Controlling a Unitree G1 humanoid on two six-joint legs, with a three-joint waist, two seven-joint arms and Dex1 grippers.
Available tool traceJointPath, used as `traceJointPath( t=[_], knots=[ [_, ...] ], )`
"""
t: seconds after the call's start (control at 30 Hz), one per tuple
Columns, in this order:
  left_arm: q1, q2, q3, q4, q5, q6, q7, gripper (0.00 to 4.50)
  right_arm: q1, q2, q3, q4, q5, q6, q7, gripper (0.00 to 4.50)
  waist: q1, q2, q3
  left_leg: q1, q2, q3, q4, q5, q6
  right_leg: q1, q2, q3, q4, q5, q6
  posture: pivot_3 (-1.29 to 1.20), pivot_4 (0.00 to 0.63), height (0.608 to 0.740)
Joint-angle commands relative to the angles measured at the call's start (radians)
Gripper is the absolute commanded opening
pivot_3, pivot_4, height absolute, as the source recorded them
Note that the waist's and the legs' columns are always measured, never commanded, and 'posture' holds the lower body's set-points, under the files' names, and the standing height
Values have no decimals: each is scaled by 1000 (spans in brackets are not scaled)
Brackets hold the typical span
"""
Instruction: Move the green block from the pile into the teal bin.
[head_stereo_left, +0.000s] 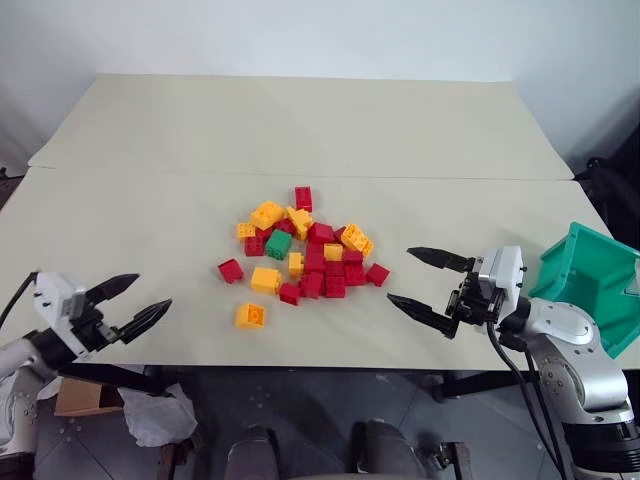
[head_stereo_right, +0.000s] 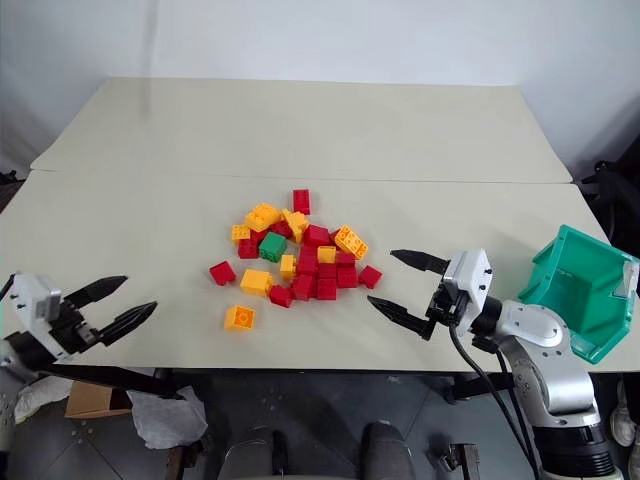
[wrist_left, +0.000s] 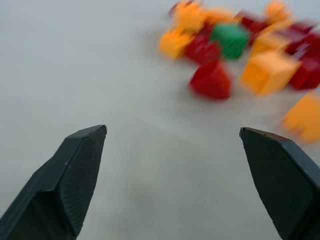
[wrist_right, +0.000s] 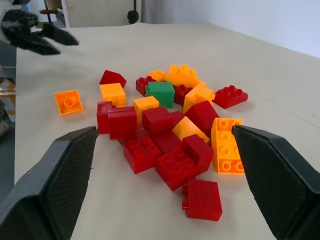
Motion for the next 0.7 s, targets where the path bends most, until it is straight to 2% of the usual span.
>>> traceJointPath(
  t=[0.03,0.17,0.3,0.43,0.53,0.63,0.7],
  knots=[
    [-115,24,-109,-159,-71,162,45,4476,-10,-5,-15,-11,3,-19,6,4500,0,0,0,0,0,0,0,0,0,0,0,0,0,0,0,0,150,740],
    [-293,46,-290,-199,9,358,157,4476,-17,-5,-21,-18,3,-16,-1,4500,-2,0,0,0,0,0,0,0,0,0,0,0,1,0,0,0,150,740],
    [-473,11,-444,-178,63,572,283,4476,-7,0,-22,-35,1,-14,-13,4500,-4,0,0,0,0,0,0,0,-1,0,0,0,0,0,0,0,150,740],
    [-613,-65,-525,-127,92,729,376,4476,16,7,-26,-61,0,-14,-33,4500,1,0,0,0,0,0,0,0,-1,0,0,0,0,0,0,0,150,740],
    [-676,-101,-568,-66,138,761,414,4476,32,11,-30,-81,2,-12,-51,4500,2,0,0,0,0,0,1,0,-1,0,0,0,0,0,0,0,150,740],
    [-706,-118,-602,-16,185,748,434,3849,50,14,-33,-98,3,-11,-68,4500,-1,0,0,0,0,0,1,0,-1,-1,0,0,0,0,0,0,150,740],
    [-722,-114,-636,11,224,752,443,3226,65,16,-34,-113,3,-11,-80,4500,-1,0,0,0,0,0,1,0,-1,-1,0,0,0,0,0,0,150,740]
  ],
)
